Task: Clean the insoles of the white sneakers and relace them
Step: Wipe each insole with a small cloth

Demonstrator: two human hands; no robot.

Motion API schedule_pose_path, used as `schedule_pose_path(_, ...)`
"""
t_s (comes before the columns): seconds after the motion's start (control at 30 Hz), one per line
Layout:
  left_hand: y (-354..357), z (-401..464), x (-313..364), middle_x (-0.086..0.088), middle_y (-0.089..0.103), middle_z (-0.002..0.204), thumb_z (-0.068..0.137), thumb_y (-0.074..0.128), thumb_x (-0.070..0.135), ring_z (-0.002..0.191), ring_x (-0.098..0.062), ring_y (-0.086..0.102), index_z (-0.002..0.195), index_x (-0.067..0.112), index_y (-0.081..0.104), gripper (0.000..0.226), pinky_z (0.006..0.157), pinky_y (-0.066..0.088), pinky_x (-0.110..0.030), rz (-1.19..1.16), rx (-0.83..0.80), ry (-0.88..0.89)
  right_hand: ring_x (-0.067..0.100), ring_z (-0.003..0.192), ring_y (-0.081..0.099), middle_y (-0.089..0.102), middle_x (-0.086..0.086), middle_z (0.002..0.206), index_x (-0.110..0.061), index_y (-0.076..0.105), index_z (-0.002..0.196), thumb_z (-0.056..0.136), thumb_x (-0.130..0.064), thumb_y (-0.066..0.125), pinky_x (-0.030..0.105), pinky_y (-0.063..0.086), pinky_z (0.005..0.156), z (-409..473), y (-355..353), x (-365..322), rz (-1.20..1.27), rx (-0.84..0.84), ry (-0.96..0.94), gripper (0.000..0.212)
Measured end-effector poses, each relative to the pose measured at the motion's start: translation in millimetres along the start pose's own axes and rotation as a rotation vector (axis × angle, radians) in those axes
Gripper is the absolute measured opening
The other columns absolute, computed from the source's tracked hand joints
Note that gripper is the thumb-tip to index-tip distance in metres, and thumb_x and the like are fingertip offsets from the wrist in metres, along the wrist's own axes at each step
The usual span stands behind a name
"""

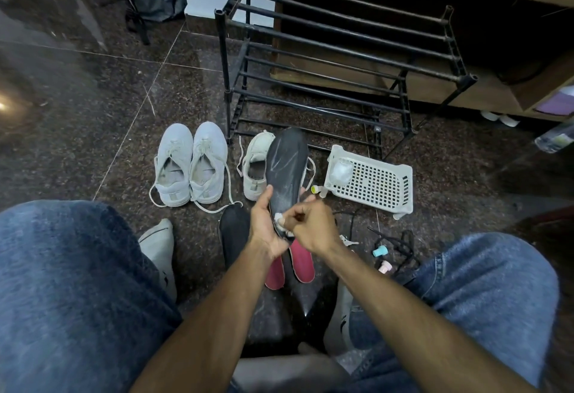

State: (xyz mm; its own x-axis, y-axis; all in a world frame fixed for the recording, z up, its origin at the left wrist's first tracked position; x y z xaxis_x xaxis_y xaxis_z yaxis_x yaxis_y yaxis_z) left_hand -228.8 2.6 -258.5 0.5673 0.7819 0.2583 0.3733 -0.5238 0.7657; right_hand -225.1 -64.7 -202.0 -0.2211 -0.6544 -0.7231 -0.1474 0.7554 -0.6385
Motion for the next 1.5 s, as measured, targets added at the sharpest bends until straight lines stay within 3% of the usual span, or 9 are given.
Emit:
schedule_pose_path(0.17, -3, -3, -11, -0.017, 0.073, 0.092, 0.096, 0.042, 0.049, 0.086, -0.028, 0.072, 0.094, 0.001, 0.075, 0.059, 0.079, 0.055, -0.038, 0.008, 0.005, -0.044, 0.014, 0.086, 0.064, 0.070, -0.011, 0.094, -0.027, 0.072, 0.088, 0.084, -0.013, 0.065, 0.025, 0.047, 0.075, -15, 1, -19, -0.381, -0.098, -0.162, 0.017)
schedule_pose_path(0.33, 0, -5, -20, -0.010, 0.073, 0.084, 0.098, 0.041, 0.040, 0.073, -0.024, 0.072, 0.093, 0.007, 0.072, 0.045, 0.063, 0.059, -0.031, -0.024, -0.015, -0.074, 0.026, 0.095, 0.063, 0.068, 0.001, 0.105, -0.022, 0.071, 0.100, 0.088, -0.020, 0.058, 0.035, 0.050, 0.085, 9, -23, -34, -0.549, 0.047, -0.144, 0.018)
schedule_pose_path(0.53, -8, -3, -20, -0.023, 0.069, 0.112, 0.094, 0.042, 0.047, 0.098, -0.028, 0.068, 0.089, -0.003, 0.076, 0.061, 0.093, 0.049, -0.037, 0.011, 0.008, -0.122, 0.018, 0.087, 0.064, 0.071, -0.009, 0.099, -0.026, 0.075, 0.089, 0.082, -0.009, 0.059, 0.031, 0.052, 0.082, -23, -4, -26, -0.413, -0.077, -0.153, 0.024)
schedule_pose_path(0.67, -9, -4, -22, -0.020, 0.065, 0.123, 0.091, 0.045, 0.047, 0.115, -0.029, 0.061, 0.110, -0.002, 0.071, 0.059, 0.098, 0.047, -0.040, 0.006, 0.013, -0.134, 0.020, 0.090, 0.063, 0.069, -0.005, 0.104, -0.022, 0.073, 0.097, 0.086, -0.011, 0.055, 0.033, 0.049, 0.083, -16, -6, -30, -0.518, -0.036, -0.186, 0.023)
schedule_pose_path(0.87, -6, -4, -21, -0.009, 0.072, 0.081, 0.095, 0.043, 0.038, 0.072, -0.023, 0.070, 0.086, 0.007, 0.072, 0.043, 0.068, 0.054, -0.031, 0.009, 0.008, -0.097, 0.026, 0.091, 0.062, 0.068, 0.003, 0.104, -0.021, 0.072, 0.101, 0.087, -0.017, 0.057, 0.031, 0.047, 0.080, 4, -20, -35, -0.565, 0.052, -0.146, 0.020)
schedule_pose_path(1.0, -7, -5, -15, -0.024, 0.066, 0.117, 0.094, 0.041, 0.043, 0.111, -0.029, 0.064, 0.109, -0.002, 0.068, 0.054, 0.094, 0.051, -0.036, 0.006, 0.012, -0.103, 0.022, 0.080, 0.065, 0.072, -0.006, 0.092, -0.025, 0.075, 0.085, 0.076, -0.010, 0.058, 0.030, 0.052, 0.075, -21, 1, -25, -0.400, -0.073, -0.176, 0.024)
schedule_pose_path(1.1, -10, -3, -23, -0.023, 0.063, 0.125, 0.093, 0.043, 0.045, 0.115, -0.027, 0.061, 0.106, -0.004, 0.072, 0.058, 0.090, 0.053, -0.035, 0.007, 0.033, -0.125, 0.023, 0.089, 0.065, 0.070, -0.008, 0.100, -0.025, 0.073, 0.088, 0.080, -0.012, 0.056, 0.032, 0.050, 0.079, -23, -3, -24, -0.467, -0.065, -0.197, 0.023)
schedule_pose_path(1.3, -3, -7, -26, -0.010, 0.070, 0.076, 0.096, 0.043, 0.035, 0.066, -0.023, 0.068, 0.085, 0.010, 0.068, 0.037, 0.057, 0.054, -0.026, 0.037, 0.031, -0.088, 0.028, 0.095, 0.063, 0.068, 0.003, 0.105, -0.022, 0.071, 0.100, 0.085, -0.016, 0.055, 0.033, 0.047, 0.080, 8, -27, -38, -0.620, 0.071, -0.168, 0.023)
schedule_pose_path(1.5, -9, -5, -14, -0.022, 0.055, 0.137, 0.090, 0.049, 0.039, 0.126, -0.030, 0.054, 0.132, 0.005, 0.058, 0.055, 0.103, 0.046, -0.037, 0.008, 0.038, -0.060, 0.020, 0.087, 0.065, 0.070, -0.008, 0.094, -0.025, 0.076, 0.087, 0.081, -0.009, 0.059, 0.032, 0.052, 0.083, -30, 3, -28, -0.424, -0.153, -0.261, 0.024)
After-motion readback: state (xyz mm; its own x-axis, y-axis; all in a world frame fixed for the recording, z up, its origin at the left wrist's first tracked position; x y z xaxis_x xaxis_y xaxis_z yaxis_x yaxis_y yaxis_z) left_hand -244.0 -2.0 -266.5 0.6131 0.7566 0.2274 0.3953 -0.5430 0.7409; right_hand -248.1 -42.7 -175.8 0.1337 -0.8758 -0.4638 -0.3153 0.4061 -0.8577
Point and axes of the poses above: each hand's wrist, its own z-axis towards the middle knuckle, its own y-axis out of the palm, x = y × z, the point moved 9 cm from there along z, towards the middle knuckle
